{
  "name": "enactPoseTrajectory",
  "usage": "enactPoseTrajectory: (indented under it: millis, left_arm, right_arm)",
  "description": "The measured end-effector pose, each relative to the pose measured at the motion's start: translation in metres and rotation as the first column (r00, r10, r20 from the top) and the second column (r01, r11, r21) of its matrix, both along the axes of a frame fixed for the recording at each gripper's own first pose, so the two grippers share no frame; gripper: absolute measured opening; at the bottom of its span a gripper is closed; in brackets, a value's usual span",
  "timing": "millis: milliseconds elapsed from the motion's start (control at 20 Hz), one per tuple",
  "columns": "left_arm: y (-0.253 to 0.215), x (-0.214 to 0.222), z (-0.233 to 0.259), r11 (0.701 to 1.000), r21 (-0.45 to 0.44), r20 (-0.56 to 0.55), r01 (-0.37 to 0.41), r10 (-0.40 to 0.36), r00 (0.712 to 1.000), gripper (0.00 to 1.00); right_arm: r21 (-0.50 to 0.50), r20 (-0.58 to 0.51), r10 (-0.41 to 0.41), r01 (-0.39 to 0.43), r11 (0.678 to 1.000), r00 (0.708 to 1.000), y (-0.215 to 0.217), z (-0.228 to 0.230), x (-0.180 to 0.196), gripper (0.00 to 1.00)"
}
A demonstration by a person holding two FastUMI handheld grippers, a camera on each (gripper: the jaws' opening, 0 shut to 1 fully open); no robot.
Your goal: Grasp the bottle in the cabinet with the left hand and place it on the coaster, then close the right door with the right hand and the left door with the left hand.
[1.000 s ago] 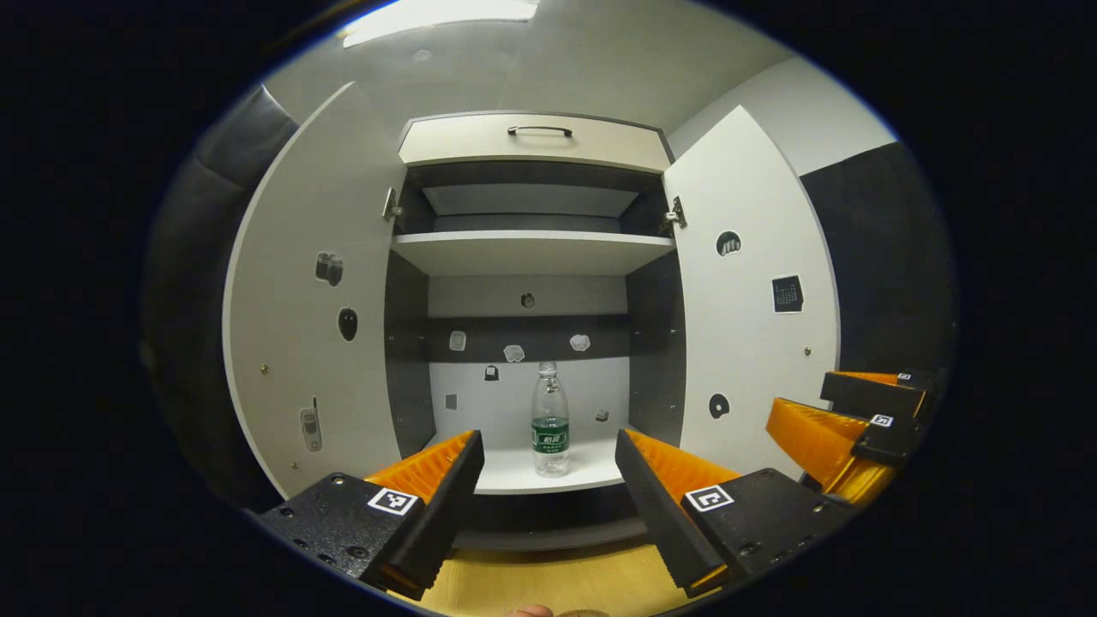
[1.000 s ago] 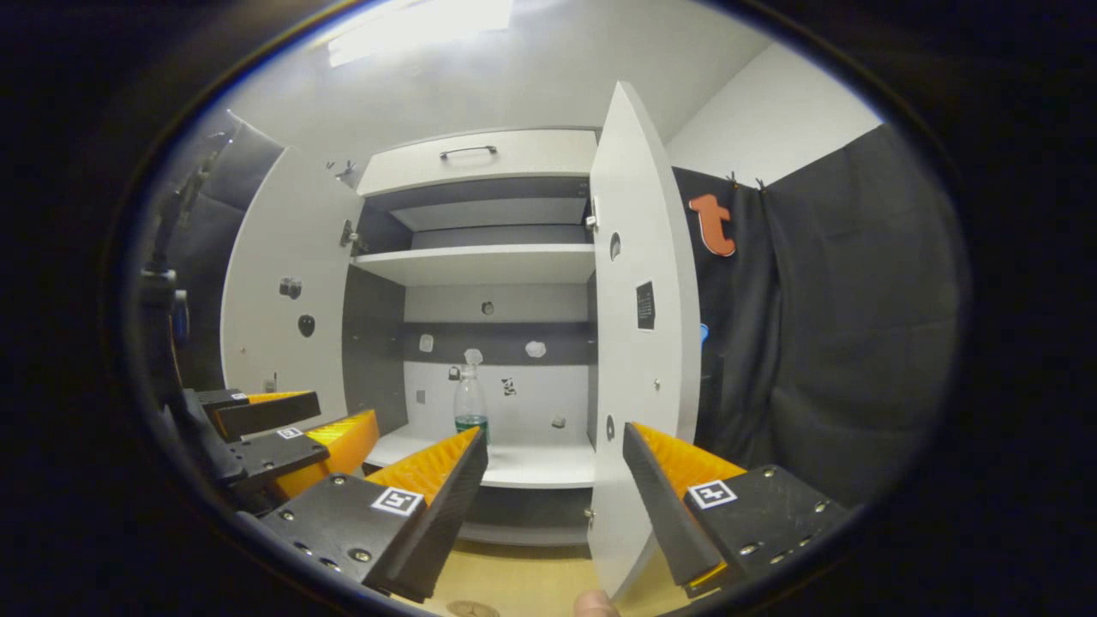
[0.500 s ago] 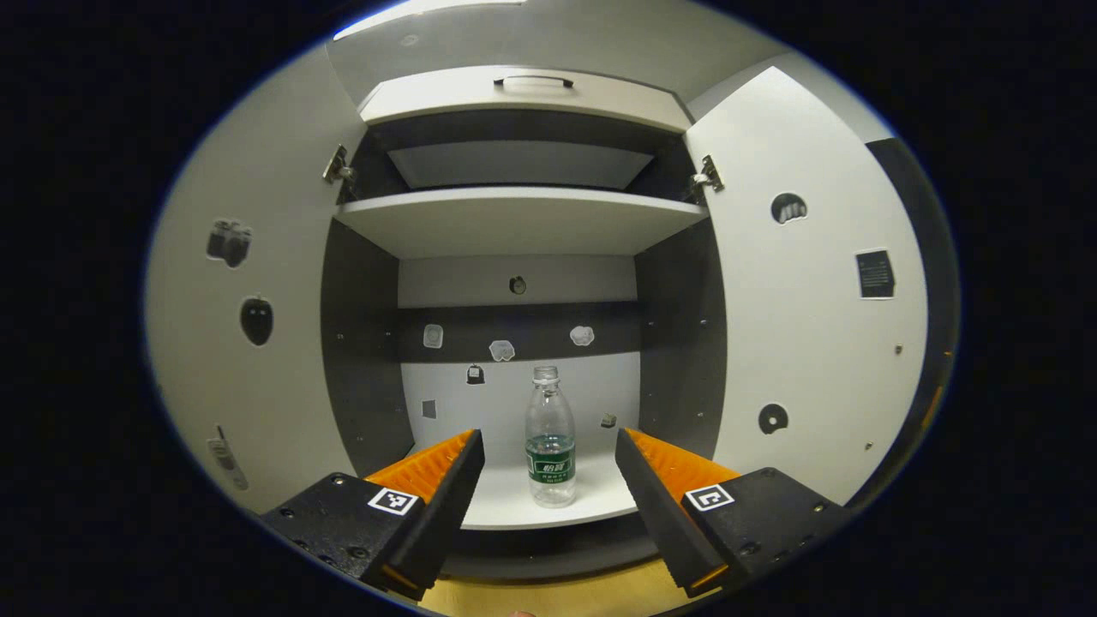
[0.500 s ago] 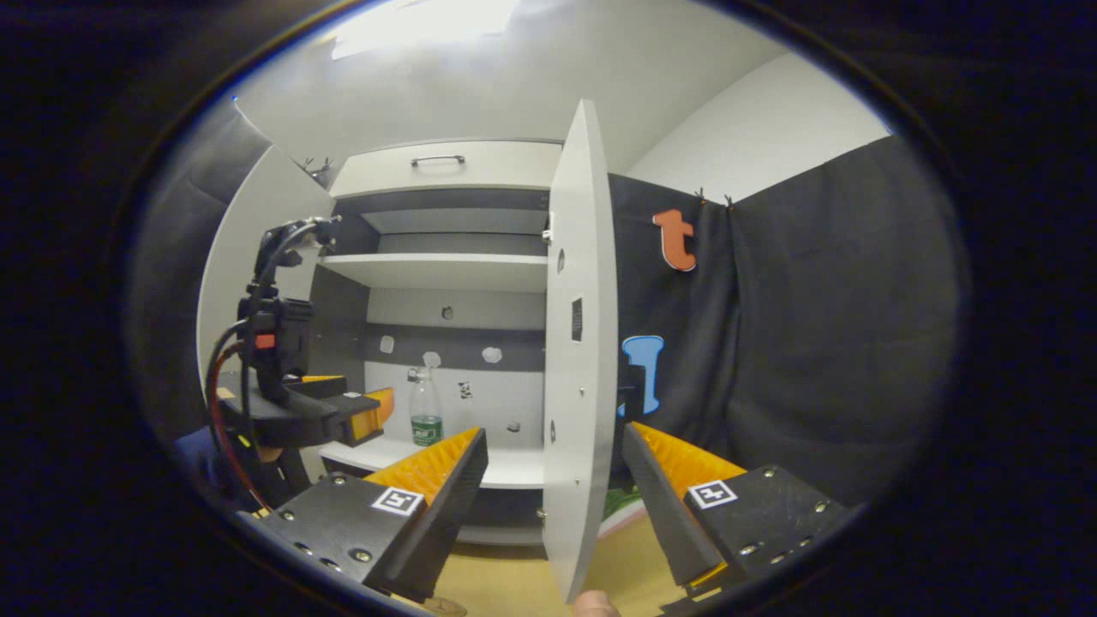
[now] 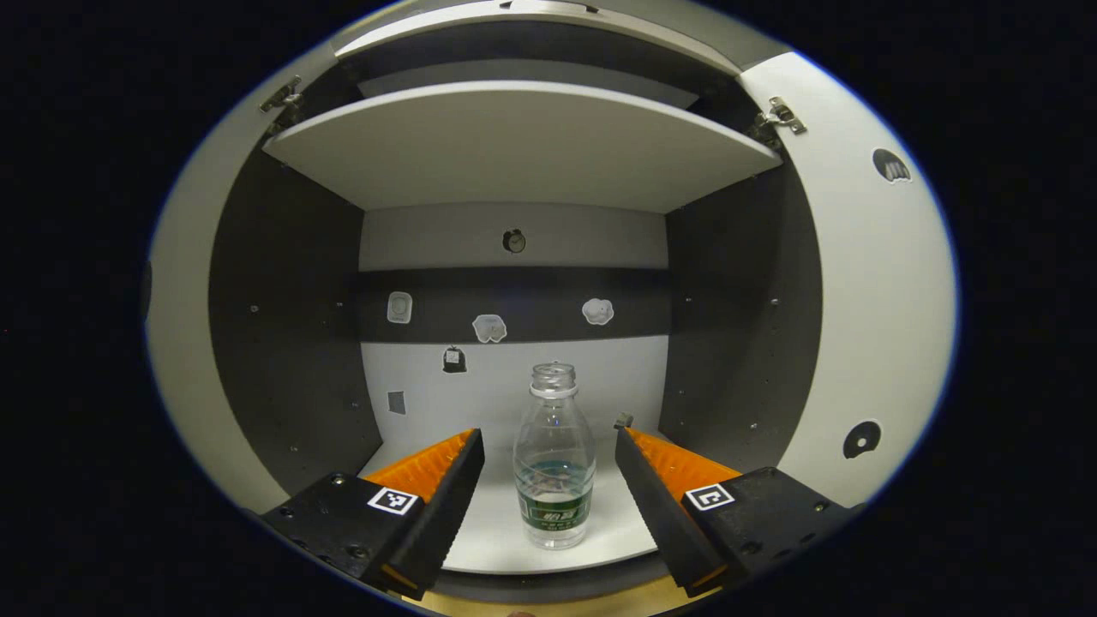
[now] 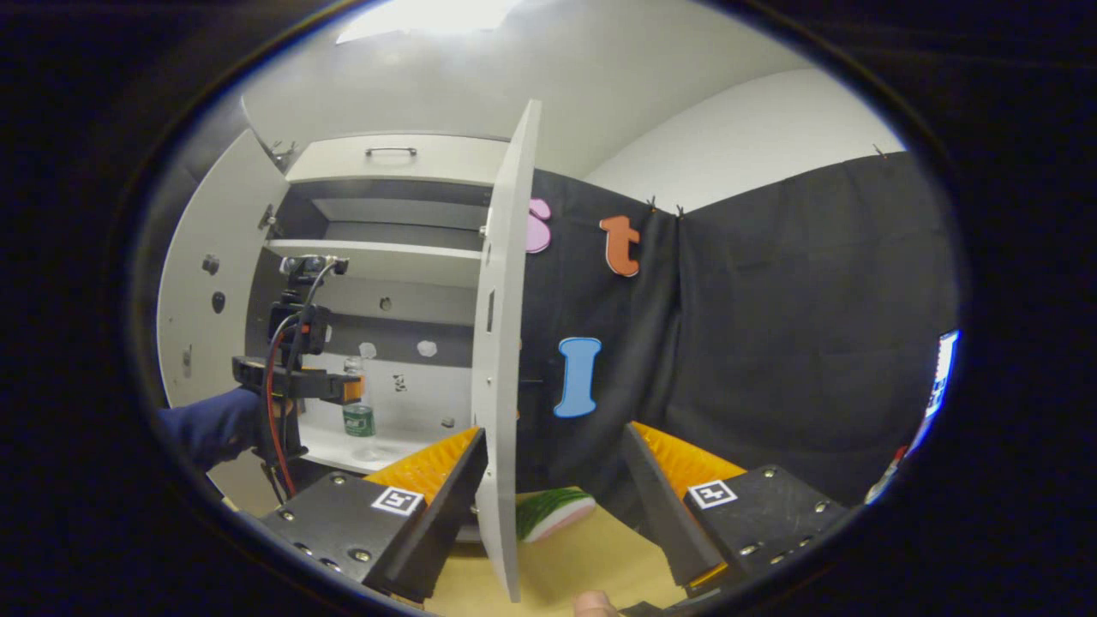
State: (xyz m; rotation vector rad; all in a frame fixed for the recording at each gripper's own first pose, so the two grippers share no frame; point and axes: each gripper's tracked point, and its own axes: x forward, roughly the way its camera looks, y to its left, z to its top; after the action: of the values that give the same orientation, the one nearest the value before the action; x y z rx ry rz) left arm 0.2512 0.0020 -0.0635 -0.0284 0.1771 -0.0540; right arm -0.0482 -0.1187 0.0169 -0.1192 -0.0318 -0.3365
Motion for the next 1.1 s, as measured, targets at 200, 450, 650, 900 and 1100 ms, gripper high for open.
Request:
enactPoseTrajectory:
  millis: [200, 450, 650, 900, 1100]
  left_arm:
    - [0.002, 0.027, -0.016, 1.000, -0.010, -0.048, -0.006, 0.005, 0.999, 0.97]
    - [-0.001, 0.033, -0.024, 0.999, -0.011, -0.066, 0.033, -0.033, 0.997, 0.78]
    - [-0.002, 0.024, -0.023, 0.998, -0.028, -0.078, 0.055, -0.057, 0.995, 0.77]
    - [-0.010, -0.022, -0.003, 0.992, -0.036, -0.043, 0.118, -0.120, 0.992, 0.77]
    - [-0.019, -0.067, -0.002, 0.985, -0.041, -0.029, 0.169, -0.170, 0.985, 0.77]
  right_arm:
    - [-0.002, -0.010, -0.036, 0.035, 0.999, 0.999, -0.012, -0.005, -0.003, 0.96]
    - [0.006, -0.025, -0.036, 0.036, 0.999, 0.999, -0.014, -0.012, -0.003, 0.96]
    - [0.016, -0.011, -0.014, 0.014, 1.000, 1.000, -0.011, -0.008, -0.002, 0.96]
    - [0.035, -0.014, 0.011, -0.010, 0.999, 1.000, -0.009, -0.008, -0.010, 0.96]
    - [0.033, -0.006, 0.027, -0.026, 0.999, 1.000, -0.010, -0.002, -0.019, 0.96]
